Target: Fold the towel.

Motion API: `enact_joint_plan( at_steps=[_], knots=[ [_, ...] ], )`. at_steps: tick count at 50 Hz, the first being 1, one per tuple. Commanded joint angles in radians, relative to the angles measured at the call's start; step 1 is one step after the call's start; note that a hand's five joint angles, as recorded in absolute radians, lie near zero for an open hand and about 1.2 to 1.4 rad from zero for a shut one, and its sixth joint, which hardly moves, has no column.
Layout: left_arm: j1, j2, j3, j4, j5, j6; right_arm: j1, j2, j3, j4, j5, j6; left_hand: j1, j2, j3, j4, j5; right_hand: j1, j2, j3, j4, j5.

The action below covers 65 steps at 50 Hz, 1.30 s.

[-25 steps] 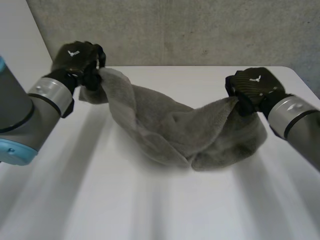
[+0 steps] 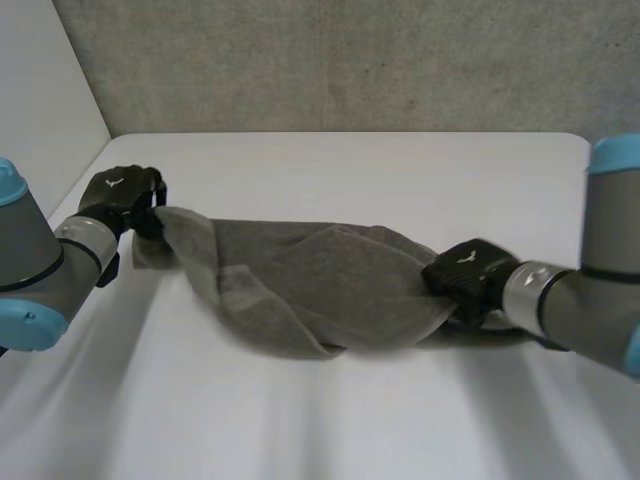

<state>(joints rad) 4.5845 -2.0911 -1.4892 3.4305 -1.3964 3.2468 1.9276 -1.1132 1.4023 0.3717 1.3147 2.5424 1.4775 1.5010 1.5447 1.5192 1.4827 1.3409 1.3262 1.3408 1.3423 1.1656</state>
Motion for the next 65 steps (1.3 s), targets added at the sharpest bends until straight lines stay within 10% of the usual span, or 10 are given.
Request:
enact_joint_plan(
  at_steps=[1,3,13,23,46,52,54,65],
  knots=[
    [0.028,-0.058,0.033,-0.045,0.014,0.120,0.047,0.029,0.027,-0.100,0.009,0.071,-0.459,-0.483,-0.527,-0.501,-0.639,0.055,0.070,0.055,0.054,0.056],
    [0.010,-0.035,0.011,-0.095,0.022,0.236,0.042,0.021,0.033,-0.125,0.009,0.084,-0.904,-0.928,-0.971,-0.946,-1.084,0.055,0.070,0.055,0.054,0.056],
    [-0.041,0.209,-0.080,-0.129,0.105,0.384,0.037,0.004,0.043,-0.134,0.009,0.084,-1.082,-1.105,-1.149,-1.124,-1.262,0.055,0.070,0.055,0.054,0.056],
    [-0.131,0.266,-0.115,-0.143,0.134,0.356,0.040,0.004,0.064,-0.135,0.009,0.082,-0.912,-0.935,-0.979,-0.953,-1.091,0.055,0.070,0.055,0.054,0.056],
    [-0.285,-0.156,0.122,-0.406,0.211,0.422,0.044,0.006,0.087,-0.137,0.008,0.071,-0.853,-0.876,-0.920,-0.895,-1.033,0.055,0.070,0.055,0.054,0.056],
    [-0.285,-0.170,0.150,-0.404,0.198,0.465,0.042,0.006,0.084,-0.139,0.008,0.068,-0.430,-0.454,-0.497,-0.472,-0.610,0.055,0.070,0.055,0.054,0.056],
    [-0.283,-0.168,0.171,-0.401,0.189,0.459,0.040,0.006,0.081,-0.140,0.008,0.068,-0.106,-0.129,-0.173,-0.147,-0.285,0.055,0.070,0.055,0.054,0.056],
    [-0.277,-0.106,0.332,-0.097,0.003,0.433,0.039,0.032,-0.182,-0.403,0.119,0.071,-0.081,-0.105,-0.148,-0.123,-0.261,0.055,0.070,0.055,0.054,0.056]
  ],
)
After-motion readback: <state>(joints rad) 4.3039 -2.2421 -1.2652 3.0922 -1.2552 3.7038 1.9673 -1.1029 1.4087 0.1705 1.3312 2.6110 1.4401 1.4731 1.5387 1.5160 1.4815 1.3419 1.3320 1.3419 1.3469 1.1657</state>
